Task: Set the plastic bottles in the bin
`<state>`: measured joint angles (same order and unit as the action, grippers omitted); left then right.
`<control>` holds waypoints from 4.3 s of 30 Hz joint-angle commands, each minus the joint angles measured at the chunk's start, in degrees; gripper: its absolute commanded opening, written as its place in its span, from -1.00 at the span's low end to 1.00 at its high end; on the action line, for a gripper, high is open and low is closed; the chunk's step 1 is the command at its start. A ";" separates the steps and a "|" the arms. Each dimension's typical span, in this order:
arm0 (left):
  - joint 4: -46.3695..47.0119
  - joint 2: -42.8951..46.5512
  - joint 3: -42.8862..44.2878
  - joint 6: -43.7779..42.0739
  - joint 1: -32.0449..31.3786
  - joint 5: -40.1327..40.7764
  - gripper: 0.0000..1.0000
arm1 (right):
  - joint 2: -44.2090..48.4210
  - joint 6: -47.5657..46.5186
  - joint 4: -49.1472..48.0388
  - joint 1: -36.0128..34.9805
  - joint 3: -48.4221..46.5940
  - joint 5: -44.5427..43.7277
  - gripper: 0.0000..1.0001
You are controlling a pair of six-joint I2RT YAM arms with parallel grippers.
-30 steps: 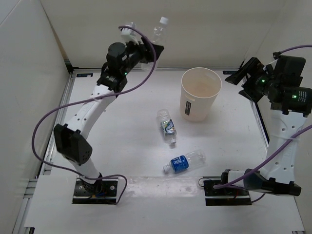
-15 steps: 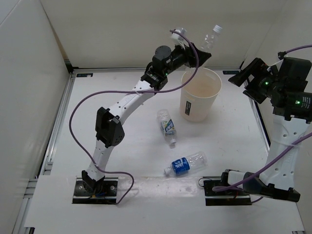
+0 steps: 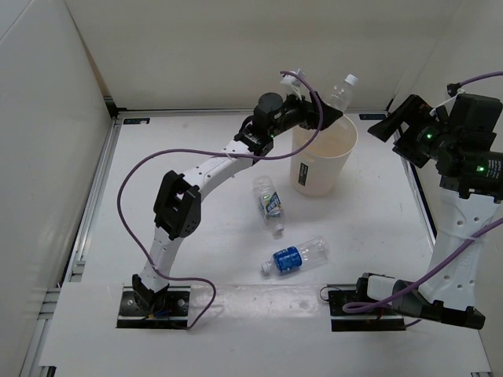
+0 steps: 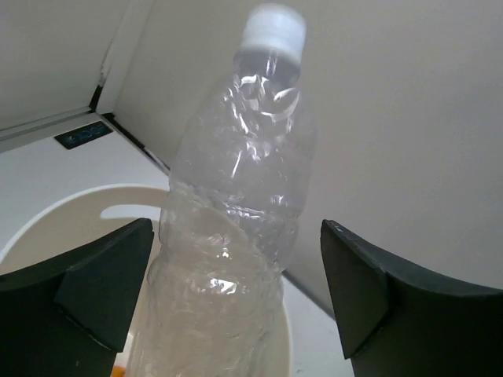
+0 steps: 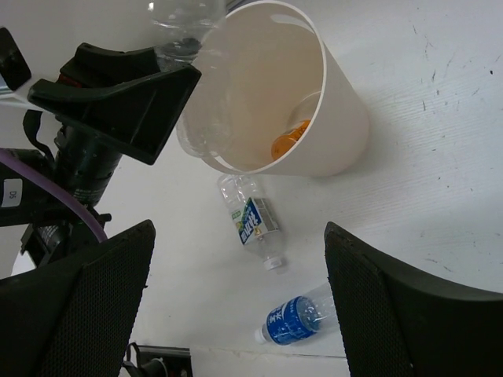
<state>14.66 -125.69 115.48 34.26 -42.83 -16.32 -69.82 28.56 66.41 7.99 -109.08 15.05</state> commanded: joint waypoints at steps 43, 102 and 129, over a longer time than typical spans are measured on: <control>-15.19 38.07 -64.59 -38.75 -13.42 -13.48 1.00 | 11.19 2.47 6.80 5.37 21.97 -4.86 0.79; -27.14 31.20 -44.81 -53.75 -20.37 4.11 1.00 | 18.23 -1.58 17.26 -5.62 20.48 -17.08 0.79; -17.21 30.16 -54.84 -47.36 -26.43 -6.98 1.00 | 20.08 -2.80 14.97 -1.31 26.11 -6.43 0.79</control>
<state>-7.44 -95.04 60.77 -16.53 -68.55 -21.91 -49.67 26.52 77.91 6.72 -83.44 7.75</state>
